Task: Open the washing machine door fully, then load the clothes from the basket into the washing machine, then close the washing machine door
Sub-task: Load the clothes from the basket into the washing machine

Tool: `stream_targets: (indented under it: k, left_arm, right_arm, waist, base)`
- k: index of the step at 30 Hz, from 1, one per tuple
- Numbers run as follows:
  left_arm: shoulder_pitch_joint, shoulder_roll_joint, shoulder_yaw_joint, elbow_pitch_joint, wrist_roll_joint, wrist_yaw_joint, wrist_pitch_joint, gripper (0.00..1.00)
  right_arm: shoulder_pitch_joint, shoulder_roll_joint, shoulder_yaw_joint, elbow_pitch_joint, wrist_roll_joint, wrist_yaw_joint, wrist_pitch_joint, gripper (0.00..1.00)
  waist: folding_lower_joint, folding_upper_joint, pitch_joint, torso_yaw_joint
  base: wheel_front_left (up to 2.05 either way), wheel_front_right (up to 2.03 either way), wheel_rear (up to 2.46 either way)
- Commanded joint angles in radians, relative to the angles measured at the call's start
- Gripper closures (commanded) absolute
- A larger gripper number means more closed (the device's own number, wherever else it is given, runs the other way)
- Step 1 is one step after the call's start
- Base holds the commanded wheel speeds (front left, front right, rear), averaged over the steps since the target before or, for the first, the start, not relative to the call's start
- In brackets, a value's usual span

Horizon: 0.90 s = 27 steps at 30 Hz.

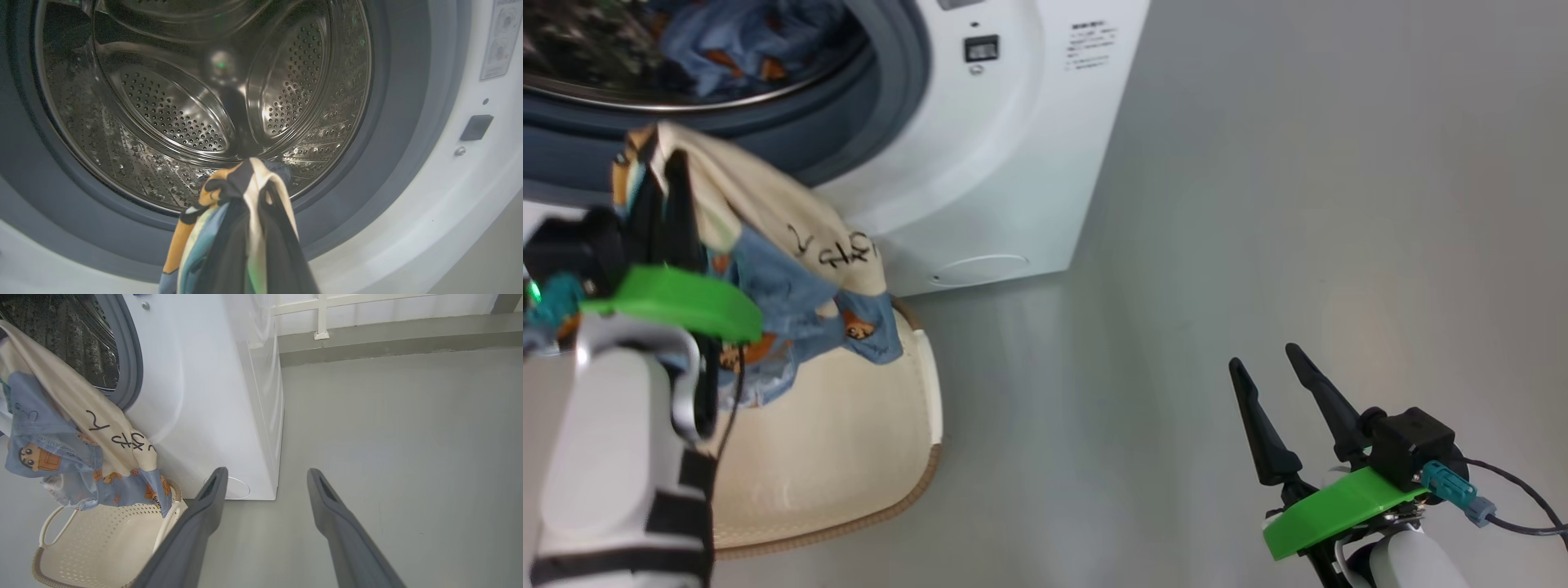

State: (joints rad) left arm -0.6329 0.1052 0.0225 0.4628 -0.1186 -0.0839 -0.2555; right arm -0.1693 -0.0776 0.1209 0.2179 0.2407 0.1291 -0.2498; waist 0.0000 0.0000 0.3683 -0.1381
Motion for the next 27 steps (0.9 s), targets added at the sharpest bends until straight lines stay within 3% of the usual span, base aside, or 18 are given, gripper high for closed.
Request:
stream_targets:
  k: [1,13,27]
  left_arm:
    - [-0.057,0.044,0.022,0.006,0.013,0.0,-0.006,1.0]
    - [-0.346,0.113,0.006,0.228,0.022,0.0,0.048,1.0]
    - [-0.617,0.154,-0.04,0.438,0.047,0.013,0.189,1.0]
  right_arm:
    - [-0.019,0.003,0.028,-0.019,0.004,0.002,-0.012,0.0]
    - [-0.048,0.016,0.034,-0.025,0.018,0.002,-0.012,0.0]
    - [-0.08,0.026,0.038,-0.034,0.039,0.002,-0.012,0.0]
  waist:
    - [0.0,0.0,0.027,-0.029]
    - [0.0,0.0,0.119,-0.082]
    - [0.0,0.0,0.256,-0.119]
  base:
    - [0.0,0.0,0.0]
    - [0.0,0.0,0.0]
    - [0.0,0.0,0.0]
